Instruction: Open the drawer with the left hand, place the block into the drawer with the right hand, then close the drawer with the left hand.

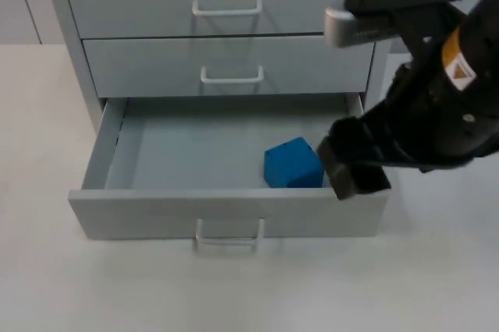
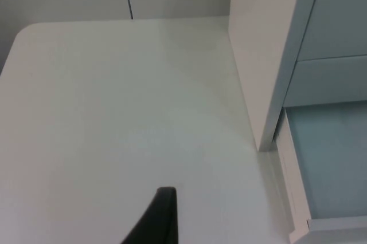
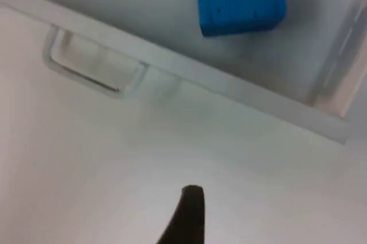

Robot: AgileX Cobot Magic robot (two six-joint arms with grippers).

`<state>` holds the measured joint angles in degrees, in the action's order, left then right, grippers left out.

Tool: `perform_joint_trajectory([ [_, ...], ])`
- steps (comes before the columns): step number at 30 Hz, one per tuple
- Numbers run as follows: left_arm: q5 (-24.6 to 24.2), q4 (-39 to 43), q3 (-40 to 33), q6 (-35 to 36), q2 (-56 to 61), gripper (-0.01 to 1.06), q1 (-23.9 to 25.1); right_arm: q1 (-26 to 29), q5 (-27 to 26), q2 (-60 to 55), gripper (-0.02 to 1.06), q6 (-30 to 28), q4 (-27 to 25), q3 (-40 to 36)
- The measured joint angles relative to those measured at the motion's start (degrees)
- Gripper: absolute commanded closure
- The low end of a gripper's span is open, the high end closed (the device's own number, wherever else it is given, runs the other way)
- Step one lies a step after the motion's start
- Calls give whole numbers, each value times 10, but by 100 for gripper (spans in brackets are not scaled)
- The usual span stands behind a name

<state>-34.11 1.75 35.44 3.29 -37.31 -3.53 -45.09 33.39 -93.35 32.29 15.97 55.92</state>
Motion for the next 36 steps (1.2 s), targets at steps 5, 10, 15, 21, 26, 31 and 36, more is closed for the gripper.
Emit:
perform_joint_trajectory([
  [5, 0, 0, 0, 0, 0, 0, 0, 1, 15, 19, 29, -22, -2, -23],
  [10, 0, -1, 0, 0, 0, 0, 0, 48, 26, 33, 29, -83, -54, -40],
  [15, 0, -2, 0, 0, 0, 0, 0, 130, 29, 50, 29, -162, -116, -48],
  [21, 0, -3, 0, 0, 0, 0, 0, 250, 42, 72, 29, -223, -164, -71],
  [26, 0, -4, 0, 0, 0, 0, 0, 355, 56, 103, 29, -248, -175, -100],
  [31, 0, -7, 0, 0, 0, 0, 0, 418, 82, 131, 29, -274, -175, -113],
  [36, 0, -7, 0, 0, 0, 0, 0, 431, 86, 165, 29, -282, -173, -114],
])
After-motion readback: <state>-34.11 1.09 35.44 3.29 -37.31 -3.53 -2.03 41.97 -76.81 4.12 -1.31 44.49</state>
